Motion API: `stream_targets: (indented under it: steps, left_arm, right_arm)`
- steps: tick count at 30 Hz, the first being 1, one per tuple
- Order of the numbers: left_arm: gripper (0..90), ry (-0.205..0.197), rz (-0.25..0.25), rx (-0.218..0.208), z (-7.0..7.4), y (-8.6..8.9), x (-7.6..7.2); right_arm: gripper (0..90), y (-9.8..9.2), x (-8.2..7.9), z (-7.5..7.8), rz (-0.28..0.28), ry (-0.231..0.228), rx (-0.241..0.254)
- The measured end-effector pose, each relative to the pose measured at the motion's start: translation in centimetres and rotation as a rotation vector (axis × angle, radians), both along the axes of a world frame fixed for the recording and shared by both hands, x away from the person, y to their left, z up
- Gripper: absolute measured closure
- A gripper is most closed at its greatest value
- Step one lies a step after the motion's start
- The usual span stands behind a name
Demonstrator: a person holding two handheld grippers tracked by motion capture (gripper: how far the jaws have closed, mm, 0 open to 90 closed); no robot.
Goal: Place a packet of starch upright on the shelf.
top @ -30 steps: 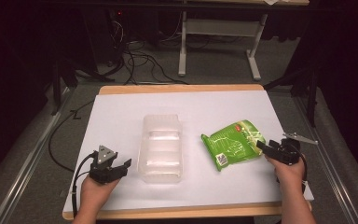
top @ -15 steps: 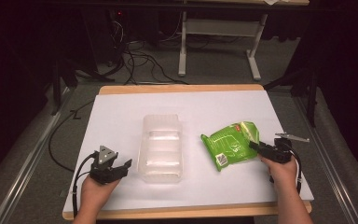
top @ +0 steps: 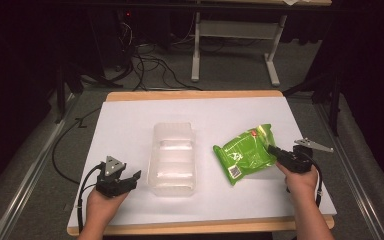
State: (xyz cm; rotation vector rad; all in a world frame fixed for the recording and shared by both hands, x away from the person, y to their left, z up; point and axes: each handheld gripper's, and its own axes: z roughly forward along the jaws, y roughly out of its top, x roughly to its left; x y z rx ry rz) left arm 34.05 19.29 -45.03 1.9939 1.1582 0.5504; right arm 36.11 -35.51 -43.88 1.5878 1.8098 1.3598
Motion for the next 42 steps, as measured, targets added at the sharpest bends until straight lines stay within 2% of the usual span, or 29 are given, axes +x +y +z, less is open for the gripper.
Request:
stream_targets:
  steps: [3, 5, 6, 7, 9, 10, 11, 16, 19, 20, 21, 24, 28, 32, 37, 38, 42]
  left_arm:
    - [38.5, 0.000, -0.001, 0.002, 0.0, 0.0, 0.0]
    - [38.5, -0.001, 0.000, 0.000, 0.0, 0.0, 0.0]
    - [38.5, -0.001, 0.001, -0.001, 0.0, 0.0, 0.0]
    - [38.5, -0.002, 0.001, 0.000, 0.0, 0.0, 0.0]
    - [38.5, -0.004, 0.004, -0.003, 0.0, 0.0, 0.0]
    - [38.5, -0.004, 0.004, -0.002, 0.0, 0.0, 0.0]
    - [38.5, -0.004, 0.004, -0.002, 0.0, 0.0, 0.0]
    - [38.5, -0.003, 0.002, -0.003, 0.0, 0.1, 0.0]
    - [38.5, -0.002, 0.003, -0.004, 0.1, 0.1, 0.0]
    - [38.5, -0.002, 0.002, -0.005, 0.1, 0.1, 0.0]
    - [38.5, -0.004, 0.002, -0.006, 0.1, 0.1, 0.0]
    - [38.5, -0.004, -0.003, -0.002, 0.1, 0.1, -0.1]
    - [38.5, -0.003, -0.005, -0.002, 0.1, 0.1, -0.1]
    - [38.4, -0.001, -0.011, 0.001, 0.1, 0.0, -0.1]
    - [38.4, 0.000, -0.012, 0.005, 0.1, 0.0, 0.0]
    - [38.4, -0.001, -0.010, 0.002, 0.0, 0.0, 0.0]
    - [38.3, 0.003, -0.011, 0.002, 0.0, -0.1, -0.1]
  right_arm:
    - [88.5, 0.6, -0.6, 1.2, 0.017, -0.066, 0.019]
    - [88.6, 1.2, -0.9, 1.9, 0.023, -0.095, 0.012]
    - [88.9, 1.8, -1.1, 2.4, 0.028, -0.128, 0.004]
    - [88.9, 1.8, -1.1, 2.4, 0.028, -0.128, 0.004]
    - [89.0, 2.4, -1.3, 3.1, 0.029, -0.161, 0.001]
    - [89.2, 2.9, -1.6, 3.8, 0.025, -0.203, -0.012]
    - [89.2, 2.9, -1.6, 3.8, 0.025, -0.203, -0.012]
    - [89.3, 3.9, -2.6, 5.4, 0.021, -0.309, -0.018]
    - [89.2, 4.7, -3.1, 5.9, 0.064, -0.344, -0.034]
    - [88.8, 5.4, -3.5, 5.9, 0.103, -0.358, -0.048]
    - [88.8, 5.4, -3.5, 5.9, 0.103, -0.358, -0.048]
    - [86.2, 6.4, -4.1, 5.9, 0.161, -0.371, -0.058]
    - [83.3, 6.7, -4.3, 5.7, 0.181, -0.373, -0.060]
    - [79.3, 6.7, -4.2, 5.4, 0.182, -0.368, -0.057]
    - [75.9, 6.3, -3.8, 4.9, 0.175, -0.337, -0.048]
    - [74.4, 6.1, -3.6, 4.7, 0.178, -0.323, -0.026]
    - [72.9, 5.9, -3.4, 4.4, 0.174, -0.310, -0.022]
